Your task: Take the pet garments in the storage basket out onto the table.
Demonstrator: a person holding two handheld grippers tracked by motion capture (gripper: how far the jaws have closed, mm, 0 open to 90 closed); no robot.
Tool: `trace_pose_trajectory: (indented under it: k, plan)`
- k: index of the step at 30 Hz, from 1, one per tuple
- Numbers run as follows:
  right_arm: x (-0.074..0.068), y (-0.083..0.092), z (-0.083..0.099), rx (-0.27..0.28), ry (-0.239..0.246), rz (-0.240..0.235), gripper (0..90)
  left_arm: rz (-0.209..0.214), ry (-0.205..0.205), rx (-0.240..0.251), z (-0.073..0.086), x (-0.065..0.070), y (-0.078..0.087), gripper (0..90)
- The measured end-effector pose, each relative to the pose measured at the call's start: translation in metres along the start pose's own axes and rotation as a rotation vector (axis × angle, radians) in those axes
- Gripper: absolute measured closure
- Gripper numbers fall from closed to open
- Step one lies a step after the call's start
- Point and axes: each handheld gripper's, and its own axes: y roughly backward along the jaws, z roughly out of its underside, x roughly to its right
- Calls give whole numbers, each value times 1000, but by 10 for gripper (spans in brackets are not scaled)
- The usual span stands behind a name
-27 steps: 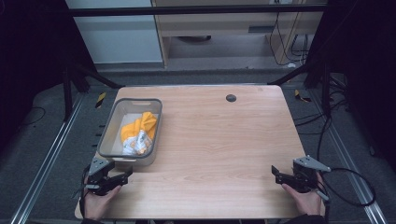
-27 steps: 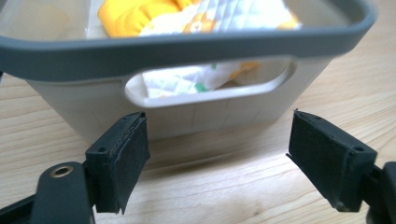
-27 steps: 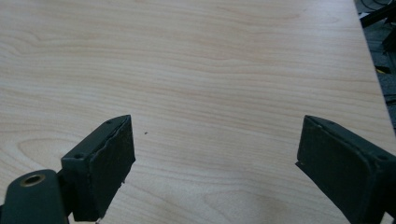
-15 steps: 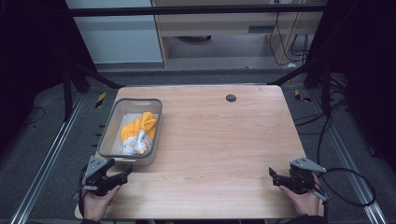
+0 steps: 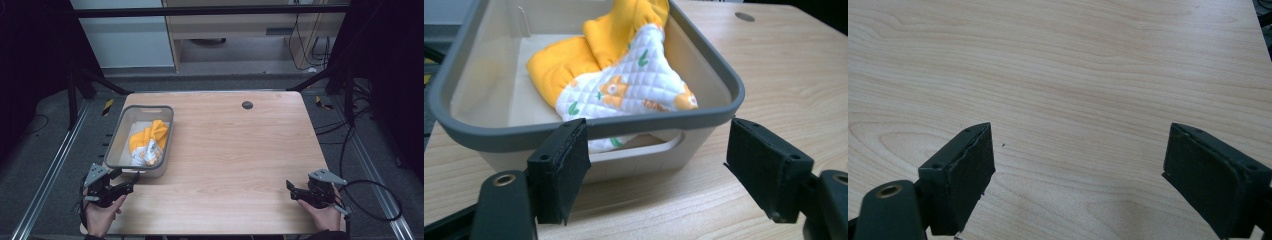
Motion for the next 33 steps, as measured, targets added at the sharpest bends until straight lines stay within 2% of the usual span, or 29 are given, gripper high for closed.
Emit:
trace_pose_trajectory:
  k: [7, 10, 12, 21, 26, 33]
  plan:
    - [-1, 0, 0, 2, 6, -2, 127, 13, 7, 10, -9, 1, 2, 251]
    - [-2, 0, 0, 3, 6, -3, 127, 41, 22, 12, -14, 2, 3, 251]
    - [-2, 0, 0, 1, 5, -4, 127, 41, 1, 14, -20, 5, 4, 251]
    - [-2, -2, 1, -3, 12, -1, 128, 56, -2, 27, -34, 7, 6, 250]
    - [-2, -2, 1, -2, 10, 0, 128, 72, -23, 21, -44, 11, 3, 248]
    - [-1, -2, 1, -2, 8, 2, 128, 70, -40, 6, -53, 14, -4, 244]
